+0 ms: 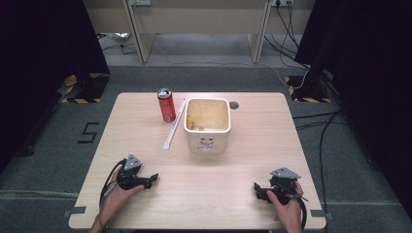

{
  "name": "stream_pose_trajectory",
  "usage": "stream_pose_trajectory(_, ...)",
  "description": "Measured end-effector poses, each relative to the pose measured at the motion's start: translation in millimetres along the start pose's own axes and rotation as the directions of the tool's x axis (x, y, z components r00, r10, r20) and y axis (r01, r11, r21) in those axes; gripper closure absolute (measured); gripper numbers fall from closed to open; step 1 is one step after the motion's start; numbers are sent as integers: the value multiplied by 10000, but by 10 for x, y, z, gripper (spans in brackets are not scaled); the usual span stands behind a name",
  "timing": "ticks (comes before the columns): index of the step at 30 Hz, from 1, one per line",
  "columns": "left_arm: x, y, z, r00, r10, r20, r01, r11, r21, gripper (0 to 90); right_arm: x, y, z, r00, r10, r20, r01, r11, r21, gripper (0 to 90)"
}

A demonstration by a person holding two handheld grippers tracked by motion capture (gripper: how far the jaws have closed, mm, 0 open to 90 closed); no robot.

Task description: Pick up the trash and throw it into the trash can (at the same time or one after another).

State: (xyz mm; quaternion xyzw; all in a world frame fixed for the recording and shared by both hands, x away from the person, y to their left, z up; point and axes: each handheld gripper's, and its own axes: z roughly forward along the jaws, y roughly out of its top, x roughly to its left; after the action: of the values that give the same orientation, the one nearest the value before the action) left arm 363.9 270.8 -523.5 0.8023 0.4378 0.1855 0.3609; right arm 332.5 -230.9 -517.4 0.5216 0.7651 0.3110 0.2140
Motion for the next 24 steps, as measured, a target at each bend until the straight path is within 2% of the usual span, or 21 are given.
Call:
stream_pose_trajectory(9, 19, 4, 0, 9999, -86, 91, 87, 9999, -72, 160, -2, 2, 1, 10000, -19, -8, 19, 10000, 10, 3)
stream_pose_trajectory(12, 52, 8, -6, 9990, -380, 255, 385, 9990, -215, 169, -2, 2, 1, 10000, -17, -10, 17, 10000, 9, 3)
stream_pose_trajectory(16, 72, 33, -24, 9983, -489, 316, 500, 9982, -322, 170, -2, 2, 0, 10000, -16, -11, 16, 10000, 17, 3)
stream_pose_trajectory(20, 109, 144, -56, 9984, -541, 183, 551, 9968, -584, 170, -2, 2, 0, 10000, -19, -6, 19, 10000, 14, 3)
stream_pose_trajectory(24, 175, 324, -76, 9976, -686, 123, 695, 9931, -944, 170, -2, 2, 0, 10000, -21, -6, 21, 10000, 14, 3)
